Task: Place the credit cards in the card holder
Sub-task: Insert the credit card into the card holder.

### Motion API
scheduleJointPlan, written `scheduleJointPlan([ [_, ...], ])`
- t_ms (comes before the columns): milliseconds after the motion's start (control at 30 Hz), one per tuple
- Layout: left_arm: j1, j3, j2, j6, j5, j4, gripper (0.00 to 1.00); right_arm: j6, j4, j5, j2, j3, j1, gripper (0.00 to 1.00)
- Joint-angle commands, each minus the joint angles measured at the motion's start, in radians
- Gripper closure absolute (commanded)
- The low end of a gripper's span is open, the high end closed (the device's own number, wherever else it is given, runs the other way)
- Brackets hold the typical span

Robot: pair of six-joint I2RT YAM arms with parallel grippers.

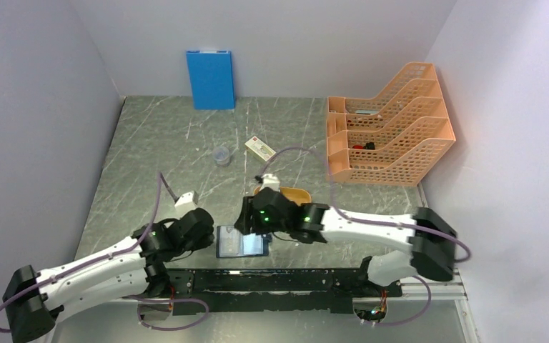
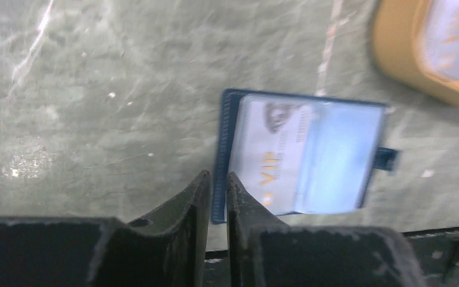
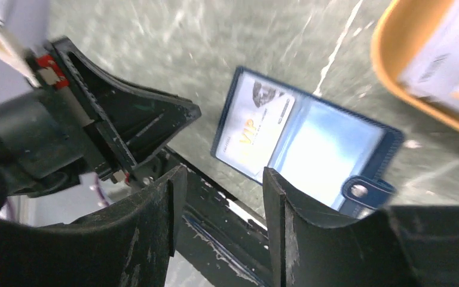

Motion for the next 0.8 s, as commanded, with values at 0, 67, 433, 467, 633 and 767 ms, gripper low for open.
scheduleJointPlan([
  [0,-0.001,0.136,-0.056,0.06,-0.074,-0.088,0.71,-0.067,-0.199,0.325,-0.209,-0.018,-0.013,0.47],
  [67,-0.002,0.191,-0.053,0.126,-0.071,-0.074,0.54,-0.112,-0.237,0.32,-0.287,-0.058,-0.089,0.47],
  [433,-0.001,0.297,0.092,0.32,0.044,0.092,0.33,-0.174,-0.027,-0.145,-0.29,-0.211,-0.52,0.43],
  [467,-0.001,0.288,0.099,0.313,0.051,0.103,0.34,-0.162,0.001,-0.158,-0.268,-0.215,-0.53,0.43],
  [633,-0.003,0.241,0.09,0.286,0.069,0.107,0.36,-0.111,0.124,-0.233,-0.162,-0.224,-0.572,0.43],
  [767,-0.002,0.21,0.059,0.269,0.066,0.101,0.36,-0.104,0.178,-0.266,-0.074,-0.22,-0.582,0.43],
])
